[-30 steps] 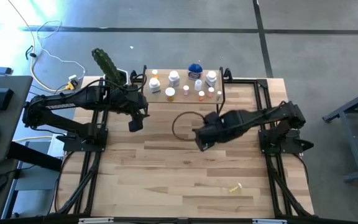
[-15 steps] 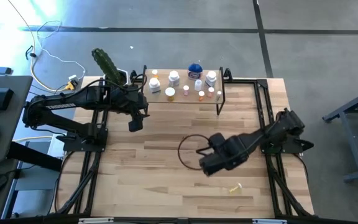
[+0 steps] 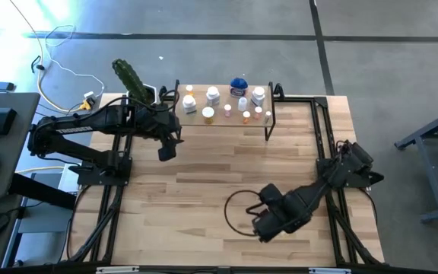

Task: Pick and place medicine bottles onto shelf by color
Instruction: Put the yellow pill bottle on the shelf

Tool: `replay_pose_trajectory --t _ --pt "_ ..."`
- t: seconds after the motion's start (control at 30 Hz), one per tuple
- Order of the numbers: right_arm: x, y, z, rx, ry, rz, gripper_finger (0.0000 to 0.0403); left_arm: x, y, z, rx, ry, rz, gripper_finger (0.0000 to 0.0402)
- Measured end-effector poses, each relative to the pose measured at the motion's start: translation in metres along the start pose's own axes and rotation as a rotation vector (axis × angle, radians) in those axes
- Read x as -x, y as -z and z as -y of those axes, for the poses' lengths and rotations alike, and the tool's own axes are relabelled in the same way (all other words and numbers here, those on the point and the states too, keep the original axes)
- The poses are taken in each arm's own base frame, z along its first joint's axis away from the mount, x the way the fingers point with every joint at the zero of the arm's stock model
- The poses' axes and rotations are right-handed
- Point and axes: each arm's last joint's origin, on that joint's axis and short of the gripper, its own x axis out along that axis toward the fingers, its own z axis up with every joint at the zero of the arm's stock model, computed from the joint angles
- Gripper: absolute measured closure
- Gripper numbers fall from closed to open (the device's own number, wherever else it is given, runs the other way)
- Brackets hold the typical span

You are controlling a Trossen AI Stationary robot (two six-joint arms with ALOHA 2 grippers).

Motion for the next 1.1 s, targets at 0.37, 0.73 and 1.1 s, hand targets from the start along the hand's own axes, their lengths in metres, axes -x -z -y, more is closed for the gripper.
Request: replay_pose_trajectory --t 0.37,0.73,1.1 --pt "-0.013 0.037 -0.008 0.373 0.029 -0.082 0.0206 0.000 -0.001 0.000 0.147 0.003 0.010 0.0177" --pt "-0.042 0.065 -0.002 0.871 0.115 -0.115 0.0206 0.000 -0.001 0.001 0.196 0.006 0.008 0.0177" --pt "-0.092 0.090 0.004 1.209 0.083 -0.130 0.0206 0.000 -0.001 0.001 0.214 0.009 0.006 0.0177"
